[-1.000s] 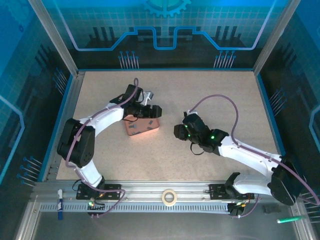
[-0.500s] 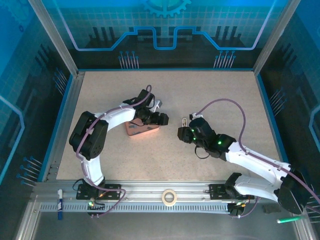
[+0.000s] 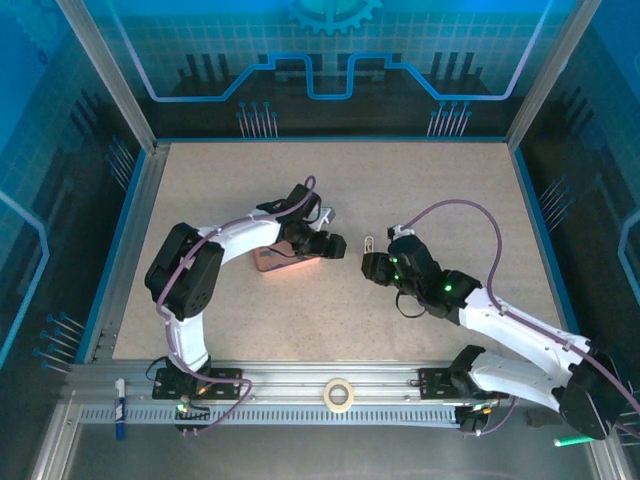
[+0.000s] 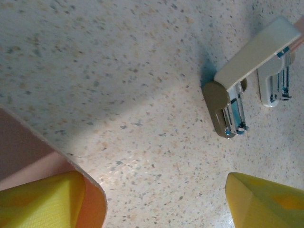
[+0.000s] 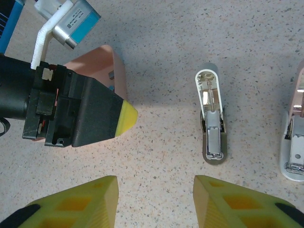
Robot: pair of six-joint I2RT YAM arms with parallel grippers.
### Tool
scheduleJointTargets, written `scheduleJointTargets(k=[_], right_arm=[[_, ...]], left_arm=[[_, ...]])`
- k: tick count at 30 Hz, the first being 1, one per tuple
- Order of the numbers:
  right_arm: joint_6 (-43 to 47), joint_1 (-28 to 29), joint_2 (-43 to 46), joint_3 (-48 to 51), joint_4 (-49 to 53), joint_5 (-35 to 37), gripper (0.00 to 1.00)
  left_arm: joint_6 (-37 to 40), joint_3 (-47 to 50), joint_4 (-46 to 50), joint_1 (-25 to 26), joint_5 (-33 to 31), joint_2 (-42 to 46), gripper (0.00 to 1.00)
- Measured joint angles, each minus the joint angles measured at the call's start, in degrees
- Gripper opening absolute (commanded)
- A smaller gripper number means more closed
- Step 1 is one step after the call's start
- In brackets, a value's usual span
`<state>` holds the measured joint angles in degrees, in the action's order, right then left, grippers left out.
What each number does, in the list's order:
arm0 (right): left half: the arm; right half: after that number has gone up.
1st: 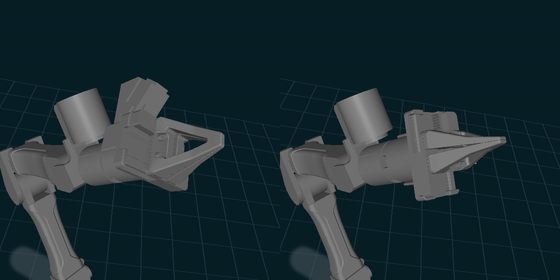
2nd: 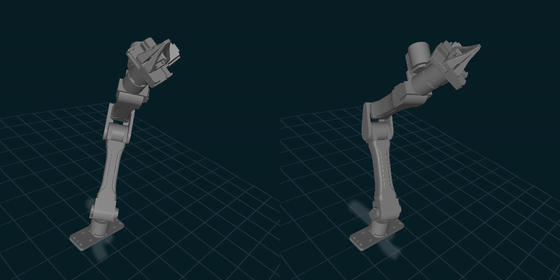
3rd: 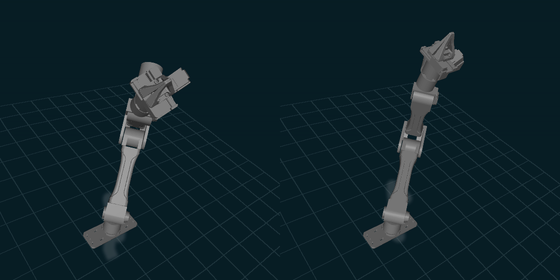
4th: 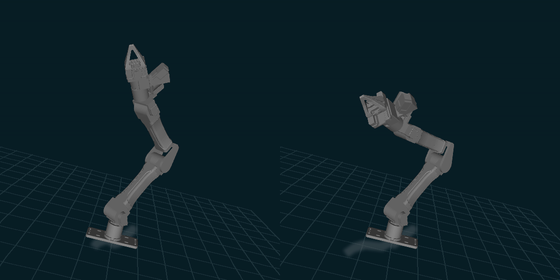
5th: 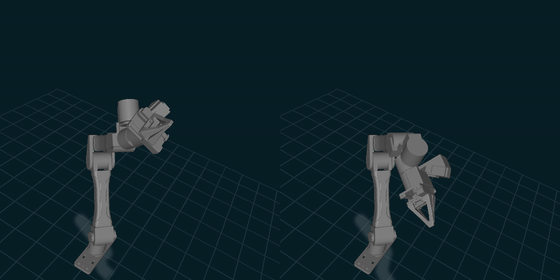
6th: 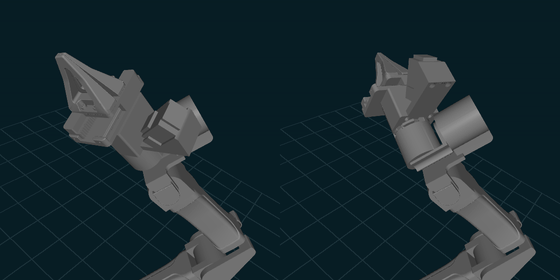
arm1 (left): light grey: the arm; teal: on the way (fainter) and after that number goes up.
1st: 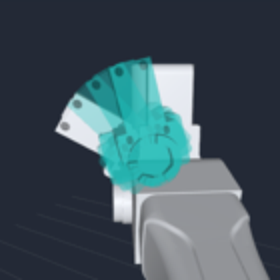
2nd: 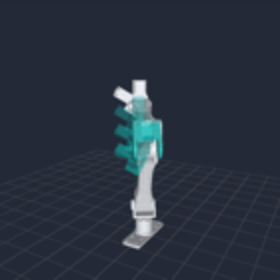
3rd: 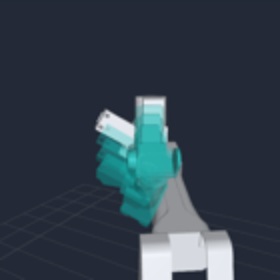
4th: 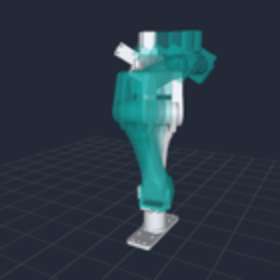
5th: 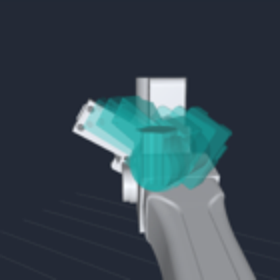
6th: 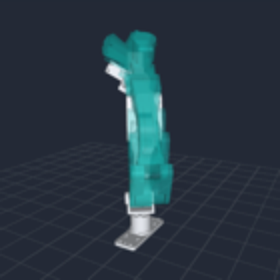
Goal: Load the staples into the stapler
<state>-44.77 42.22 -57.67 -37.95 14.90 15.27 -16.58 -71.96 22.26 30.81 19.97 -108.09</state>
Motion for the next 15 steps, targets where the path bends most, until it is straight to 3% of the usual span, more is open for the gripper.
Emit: scheduleJointTargets(k=[15], right_arm=[[0.0, -0.9, 4.0, 1.7, 2.2, -0.7, 0.47]], left_arm=[[0.0, -0.5, 0.6, 5.0, 2.0, 0.0, 0.78]])
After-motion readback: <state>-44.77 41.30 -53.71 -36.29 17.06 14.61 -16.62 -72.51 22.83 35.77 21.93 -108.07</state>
